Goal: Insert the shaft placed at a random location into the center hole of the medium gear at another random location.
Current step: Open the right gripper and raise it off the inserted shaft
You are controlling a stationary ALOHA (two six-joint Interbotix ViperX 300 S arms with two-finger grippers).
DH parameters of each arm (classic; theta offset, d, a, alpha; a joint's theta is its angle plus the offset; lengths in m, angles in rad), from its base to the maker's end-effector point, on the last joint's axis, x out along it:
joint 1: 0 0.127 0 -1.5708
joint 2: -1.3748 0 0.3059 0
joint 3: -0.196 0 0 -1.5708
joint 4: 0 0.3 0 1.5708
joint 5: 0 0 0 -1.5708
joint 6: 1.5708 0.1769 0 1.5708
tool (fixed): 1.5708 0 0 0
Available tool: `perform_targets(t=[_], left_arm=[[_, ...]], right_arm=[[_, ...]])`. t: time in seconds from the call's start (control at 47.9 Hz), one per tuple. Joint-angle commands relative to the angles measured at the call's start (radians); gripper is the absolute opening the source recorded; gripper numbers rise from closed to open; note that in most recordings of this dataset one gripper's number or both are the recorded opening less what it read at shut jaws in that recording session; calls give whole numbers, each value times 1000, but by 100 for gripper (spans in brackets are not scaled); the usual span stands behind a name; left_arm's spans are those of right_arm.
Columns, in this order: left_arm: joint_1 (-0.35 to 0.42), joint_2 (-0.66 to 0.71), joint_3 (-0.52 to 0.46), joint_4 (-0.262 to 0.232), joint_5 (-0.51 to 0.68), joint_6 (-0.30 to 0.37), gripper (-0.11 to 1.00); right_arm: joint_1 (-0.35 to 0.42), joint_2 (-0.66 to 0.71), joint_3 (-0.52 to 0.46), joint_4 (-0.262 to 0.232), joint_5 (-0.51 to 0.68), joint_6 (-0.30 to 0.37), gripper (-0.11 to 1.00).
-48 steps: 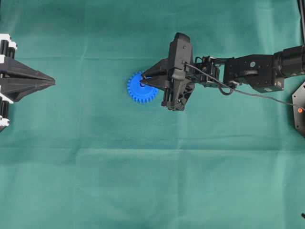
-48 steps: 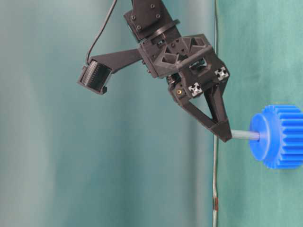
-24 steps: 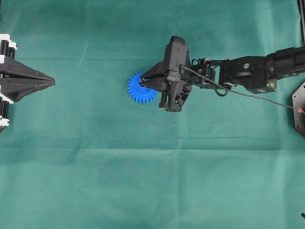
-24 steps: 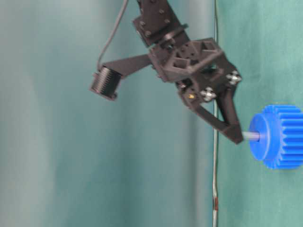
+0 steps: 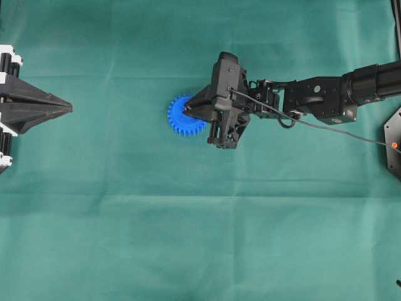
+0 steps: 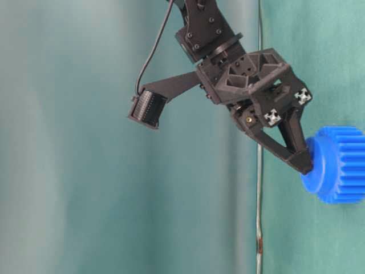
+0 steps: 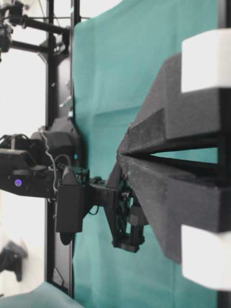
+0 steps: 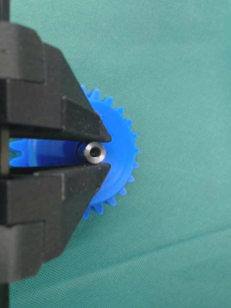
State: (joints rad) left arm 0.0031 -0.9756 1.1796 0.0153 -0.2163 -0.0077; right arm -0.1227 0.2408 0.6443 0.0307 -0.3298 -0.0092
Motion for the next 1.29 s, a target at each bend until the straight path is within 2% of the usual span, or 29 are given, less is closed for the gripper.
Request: perform_targets(t=[0.0,0.209,0.271,0.397,0.48,0.647,0.898,1.274], left_arm=[[2,5,-26,3,-3,3,0],[0,3,-25,3,-2,3,0],[2,3,-25,3,-2,3,0],[2,3,-25,3,-2,2,0],[2,3,-26,3,-2,2,0],[2,3,-26,3,0,0,0],[2,3,-26,3,0,-2,0],[2,3,-26,3,0,-3,0]], right_arm=[[2,-15,-20,3,2,9,13],[3,-15,-25,3,2,11,16],[2,-17,-26,3,2,11,29],[3,-38,-25,3,-9,11,68],[2,-63,-17,3,-21,9,87],[2,-112,-6,3,-20,3,73],[2,-169,28,3,-20,5,75],[6,-179,44,3,12,8,75]])
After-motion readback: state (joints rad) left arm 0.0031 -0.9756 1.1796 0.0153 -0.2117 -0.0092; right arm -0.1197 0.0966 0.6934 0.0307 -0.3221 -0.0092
